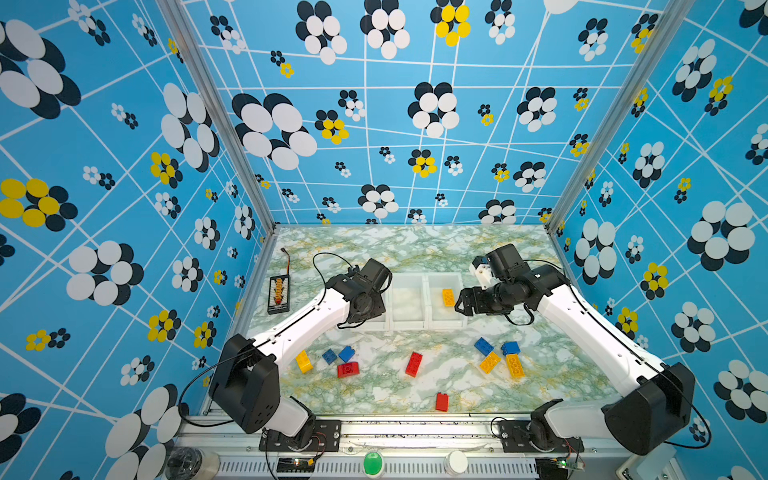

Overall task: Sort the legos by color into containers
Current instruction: 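Carry the red brick with the left gripper and drop it into the nearest bin, then raise the left gripper from the bin while the right gripper lowers onto a blue brick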

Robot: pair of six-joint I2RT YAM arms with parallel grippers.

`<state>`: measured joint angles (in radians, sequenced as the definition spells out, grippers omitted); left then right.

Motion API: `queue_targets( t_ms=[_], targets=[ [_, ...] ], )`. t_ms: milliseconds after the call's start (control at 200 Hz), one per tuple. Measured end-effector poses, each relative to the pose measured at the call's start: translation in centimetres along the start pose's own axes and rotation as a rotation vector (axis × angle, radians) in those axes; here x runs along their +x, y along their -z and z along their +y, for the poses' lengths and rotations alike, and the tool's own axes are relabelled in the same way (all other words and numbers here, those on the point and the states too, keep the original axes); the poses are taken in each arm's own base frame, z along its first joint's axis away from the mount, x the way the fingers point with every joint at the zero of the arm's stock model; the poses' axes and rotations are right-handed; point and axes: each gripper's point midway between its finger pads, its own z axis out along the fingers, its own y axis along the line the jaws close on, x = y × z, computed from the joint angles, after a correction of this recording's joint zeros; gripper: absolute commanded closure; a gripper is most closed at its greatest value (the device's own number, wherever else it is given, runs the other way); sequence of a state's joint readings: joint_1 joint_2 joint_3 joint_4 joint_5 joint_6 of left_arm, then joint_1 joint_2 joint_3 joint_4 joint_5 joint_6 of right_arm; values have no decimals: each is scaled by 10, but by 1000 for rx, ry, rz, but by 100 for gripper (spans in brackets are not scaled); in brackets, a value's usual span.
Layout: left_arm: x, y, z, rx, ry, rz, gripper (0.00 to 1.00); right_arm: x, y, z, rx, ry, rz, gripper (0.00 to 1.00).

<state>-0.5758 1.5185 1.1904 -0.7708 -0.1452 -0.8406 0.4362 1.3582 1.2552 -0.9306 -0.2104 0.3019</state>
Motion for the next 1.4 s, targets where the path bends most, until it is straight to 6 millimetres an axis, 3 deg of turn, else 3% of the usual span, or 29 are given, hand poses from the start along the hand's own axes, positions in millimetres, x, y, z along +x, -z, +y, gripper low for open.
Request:
queue_targets(
  t_ms=[320, 515, 720, 1064, 1399],
  targets=[
    [-27, -37, -7, 0, -47, 23, 71, 2, 6, -7, 32, -33, -32, 14],
    [-31, -50, -10, 0, -80, 43, 54, 6, 8, -12, 50, -57, -42, 14],
    [-33, -50, -14, 15, -102, 40, 43, 9, 7, -16, 69, -81, -44, 13],
    [-34, -50, -13, 19, -104, 44, 37, 11, 6, -21, 87, -101, -45, 13],
    [-39, -37, -16, 45, -98, 13, 32, 33, -7, -40, 143, -60, 24, 14]
  ],
)
